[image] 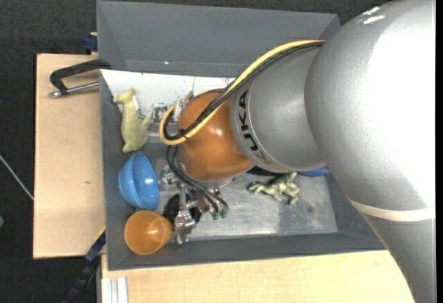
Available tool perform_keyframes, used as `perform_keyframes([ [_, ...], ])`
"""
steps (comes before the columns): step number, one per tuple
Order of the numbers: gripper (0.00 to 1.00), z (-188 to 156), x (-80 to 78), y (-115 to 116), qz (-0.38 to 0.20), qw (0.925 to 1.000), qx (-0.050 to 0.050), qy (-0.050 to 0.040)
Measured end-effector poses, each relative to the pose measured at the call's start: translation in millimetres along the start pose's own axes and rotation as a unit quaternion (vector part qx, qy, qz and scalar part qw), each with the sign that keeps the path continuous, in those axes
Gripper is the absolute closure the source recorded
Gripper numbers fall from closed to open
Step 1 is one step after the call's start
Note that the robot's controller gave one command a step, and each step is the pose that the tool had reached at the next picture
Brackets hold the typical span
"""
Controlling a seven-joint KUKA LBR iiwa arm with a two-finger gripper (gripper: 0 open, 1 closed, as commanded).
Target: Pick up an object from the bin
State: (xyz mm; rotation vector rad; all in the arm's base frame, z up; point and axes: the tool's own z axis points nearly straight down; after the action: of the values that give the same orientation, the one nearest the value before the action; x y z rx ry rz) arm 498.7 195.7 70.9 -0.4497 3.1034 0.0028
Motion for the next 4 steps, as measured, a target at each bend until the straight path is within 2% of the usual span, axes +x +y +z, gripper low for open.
perform_keyframes([
  [1, 0.00, -31, -1.0, -19, -0.199, 0.9800, 0.000, -0.0013],
  [2, 0.00, -30, 13.7, -39, -0.160, 0.9872, 0.000, 0.0027],
  [3, 0.00, -1, 9.1, -24, -0.239, 0.9710, 0.000, 0.0009],
  [4, 0.00, -3, 7.9, -23, -0.238, 0.9712, -0.001, 0.0008],
])
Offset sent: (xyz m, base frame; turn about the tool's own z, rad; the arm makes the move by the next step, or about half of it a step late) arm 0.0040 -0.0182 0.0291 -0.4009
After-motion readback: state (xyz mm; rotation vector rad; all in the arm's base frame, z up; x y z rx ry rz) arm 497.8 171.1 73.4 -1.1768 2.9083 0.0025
